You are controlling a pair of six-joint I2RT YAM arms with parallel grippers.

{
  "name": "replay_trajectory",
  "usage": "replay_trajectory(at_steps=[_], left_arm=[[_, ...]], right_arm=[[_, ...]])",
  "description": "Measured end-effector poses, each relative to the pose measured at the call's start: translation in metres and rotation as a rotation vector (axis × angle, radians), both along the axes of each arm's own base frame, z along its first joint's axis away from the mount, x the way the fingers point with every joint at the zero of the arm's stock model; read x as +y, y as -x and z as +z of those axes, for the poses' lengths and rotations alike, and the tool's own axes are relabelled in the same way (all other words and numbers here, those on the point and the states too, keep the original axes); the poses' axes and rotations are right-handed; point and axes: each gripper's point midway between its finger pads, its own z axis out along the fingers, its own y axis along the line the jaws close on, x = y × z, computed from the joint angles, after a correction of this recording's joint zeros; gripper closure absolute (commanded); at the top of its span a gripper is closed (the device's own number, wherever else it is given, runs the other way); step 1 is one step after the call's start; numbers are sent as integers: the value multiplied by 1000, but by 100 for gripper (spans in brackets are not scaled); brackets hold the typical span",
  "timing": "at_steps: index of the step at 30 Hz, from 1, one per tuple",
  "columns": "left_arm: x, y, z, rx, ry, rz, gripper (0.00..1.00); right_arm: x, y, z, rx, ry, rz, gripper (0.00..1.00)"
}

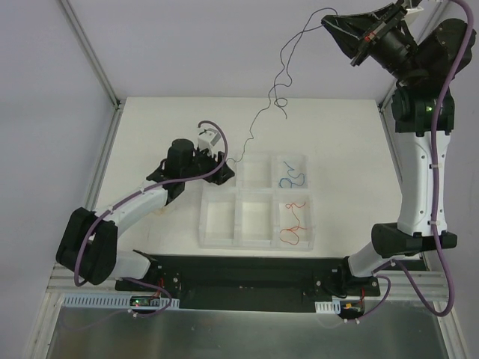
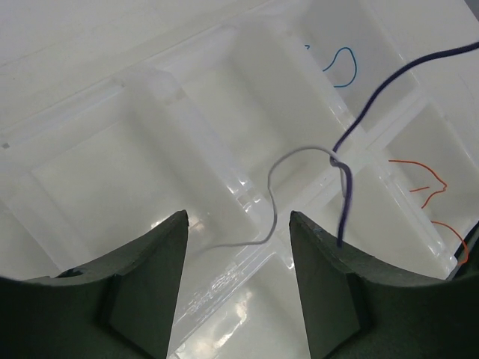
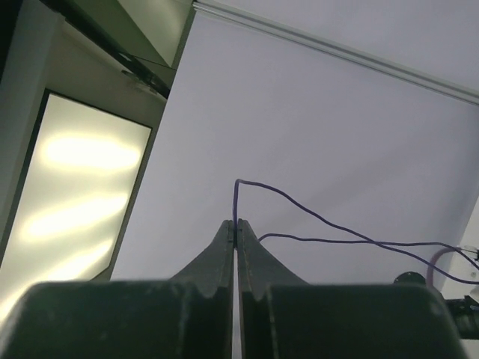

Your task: Untangle the cables

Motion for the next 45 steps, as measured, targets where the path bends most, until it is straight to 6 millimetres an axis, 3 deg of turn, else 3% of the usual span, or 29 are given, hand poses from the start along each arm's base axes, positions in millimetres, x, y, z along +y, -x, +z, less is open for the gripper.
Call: replay_trajectory(at_steps=[3, 5, 6, 9, 10, 14, 19, 22, 24, 27, 30, 34, 38, 45], left_arm=[[-8, -2, -7, 4, 0, 6, 45], [-16, 0, -11, 11, -1, -4, 52], [-21, 1, -13, 18, 1, -10, 58], [-27, 4, -19, 31, -5, -11, 95], [-27, 3, -19, 31, -11, -2, 100], [-16, -11, -11, 14, -72, 86, 100], [32, -2, 15, -34, -146, 269, 100], [81, 17, 40, -59, -139, 430, 100], [124, 29, 46, -35, -127, 593, 100], [193, 51, 31, 69, -144, 868, 100], [230, 77, 6, 200, -197, 1030, 100], [245, 102, -24, 406, -275, 1130, 100], [250, 107, -38, 548, -303, 1187, 100], [241, 99, -29, 580, -254, 1175, 100]], right_arm=[[-1, 7, 12, -23, -20, 1, 99], [-1, 11, 18, -38, -30, 3, 100], [-1, 13, 21, -45, -35, 6, 100], [-1, 17, 25, -56, -43, 8, 100], [-1, 18, 26, -59, -44, 8, 100], [-1, 21, 26, -64, -37, 6, 100], [-21, 20, 22, -78, -4, -48, 99], [-48, 12, 22, -94, 19, -135, 100], [-62, 8, 21, -100, 33, -180, 100], [-70, 5, 16, -105, 65, -203, 100], [-69, 5, 5, -97, 110, -197, 100], [-74, 4, -12, -64, 178, -210, 100], [-73, 13, -29, -36, 229, -212, 100], [-61, 72, -78, -1, 403, -205, 100]])
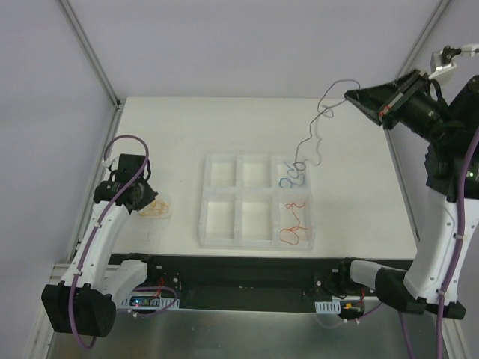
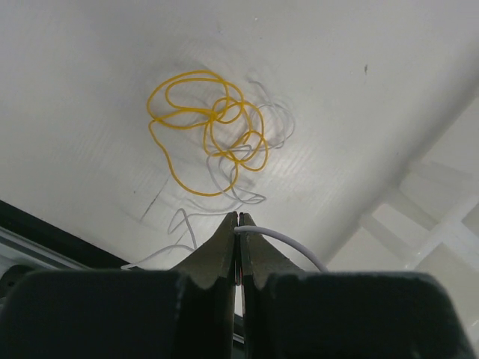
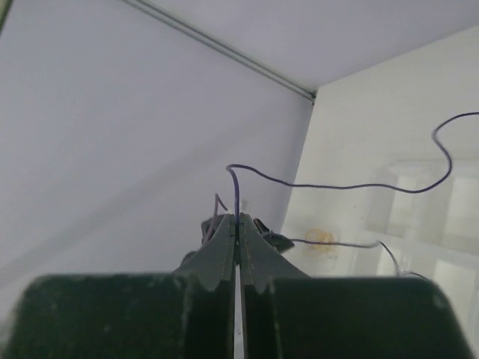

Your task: Untangle the cables

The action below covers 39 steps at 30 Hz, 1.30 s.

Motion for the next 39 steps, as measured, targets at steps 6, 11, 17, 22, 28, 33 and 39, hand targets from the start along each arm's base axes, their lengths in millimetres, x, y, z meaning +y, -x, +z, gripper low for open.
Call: replay_trajectory(at_steps=[6, 11, 17, 22, 28, 33, 39], left_arm=[[-12, -10, 13, -28, 61, -21, 100], [-21, -10, 14, -25, 106, -45, 100], [-29, -9, 19, -35, 148, -62, 100], [-33, -9, 27, -60, 171, -65, 100], [-34, -14, 42, -96, 178, -71, 100], [-35, -15, 45, -104, 180, -73, 100], [-35, -15, 45, -105, 180, -74, 100]], right_arm=[[16, 50, -40, 20, 74, 53, 100], [43, 55, -76, 86, 83, 167, 100], [64, 46, -138, 232, 132, 228, 100], [74, 57, -161, 262, 179, 264, 100], [81, 72, -148, 211, 201, 301, 100], [96, 80, -83, 52, 170, 345, 100], [106, 102, -44, -56, 106, 409, 100]])
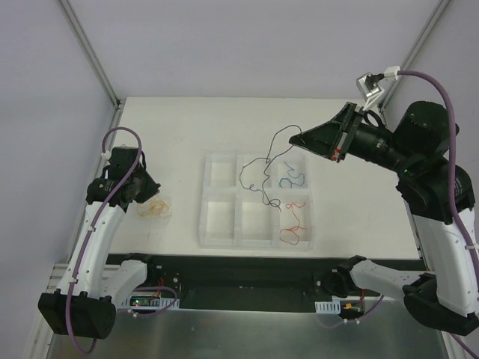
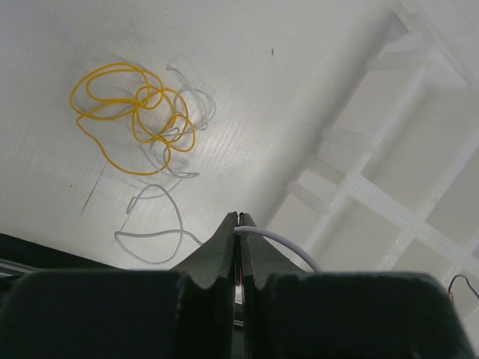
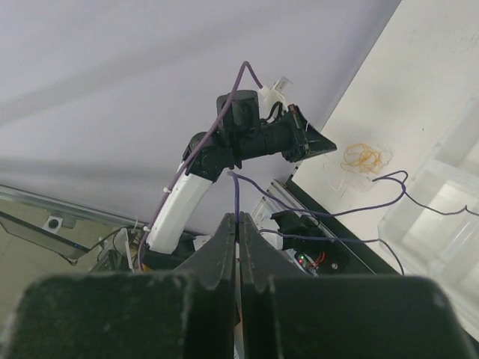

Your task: Untangle the cables

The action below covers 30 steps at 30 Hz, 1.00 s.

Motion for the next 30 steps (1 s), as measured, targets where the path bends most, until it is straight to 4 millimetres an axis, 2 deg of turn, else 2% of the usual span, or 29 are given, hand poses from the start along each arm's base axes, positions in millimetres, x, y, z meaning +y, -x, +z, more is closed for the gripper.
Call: replay_trajectory(at_steps=[3, 6, 11, 14, 19, 23, 26, 30], left_arm=[[0, 1, 2, 0, 0, -1, 100], [0, 0, 11, -14, 0, -1, 100], [0, -4, 39, -70, -1, -6, 100], [1, -7, 57, -112, -6, -11, 100], [2, -9, 77, -156, -15, -12, 100], [3, -10, 80, -156, -19, -9, 100], [3, -12, 82, -146, -21, -8, 100], [3, -14, 85, -147, -20, -8, 100]], right_arm=[[4, -5, -3, -3, -2, 0, 100], [9, -16, -24, 24, 30, -11, 100], [22, -41, -71, 111, 116, -15, 100], [25, -44, -85, 132, 145, -8, 99], [29, -33, -80, 105, 146, 43, 100], [26, -28, -66, 46, 145, 46, 100], [20, -35, -58, 4, 165, -6, 100], [15, -57, -56, -29, 196, -90, 100]])
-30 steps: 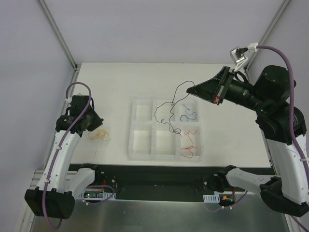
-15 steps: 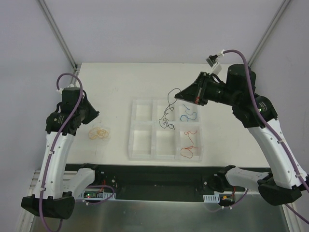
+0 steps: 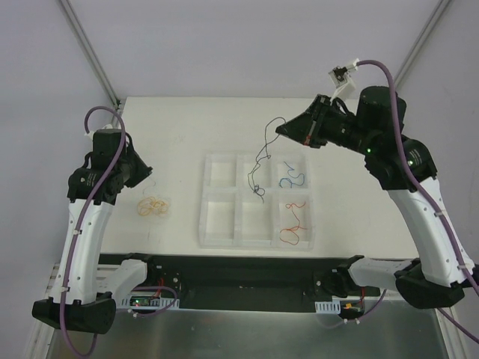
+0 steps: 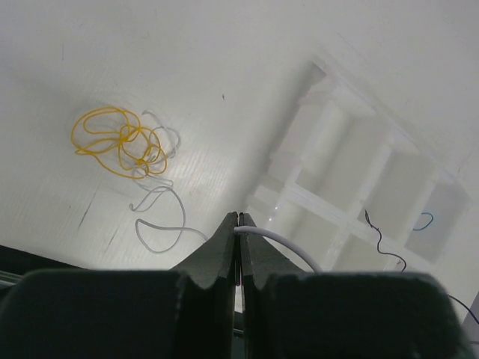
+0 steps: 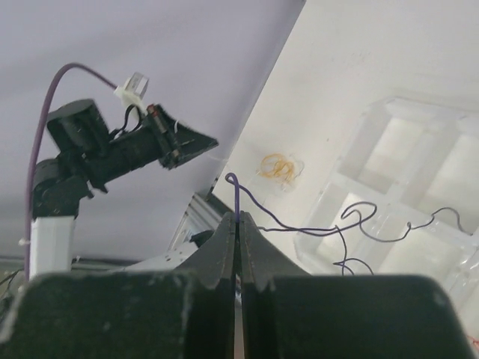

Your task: Untangle the cables

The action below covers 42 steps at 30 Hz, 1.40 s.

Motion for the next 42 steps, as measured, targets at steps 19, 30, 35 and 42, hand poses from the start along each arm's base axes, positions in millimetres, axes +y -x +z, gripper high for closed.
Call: replay_trajectory(at_steps=[19, 30, 35, 42], left_arm=[[-2, 20, 70, -193, -27, -81, 100], [3, 38, 117, -337, -103, -134, 100], [9, 39, 129, -369, -139, -123, 100], [12, 28, 124, -334, -167, -125, 100]], right_arm=[[22, -130, -146, 174, 231, -115, 100], [5, -121, -207, 293, 397, -194, 100], [-2, -76, -206, 291, 453, -139, 100], [-31, -46, -184, 234, 484, -159, 100]])
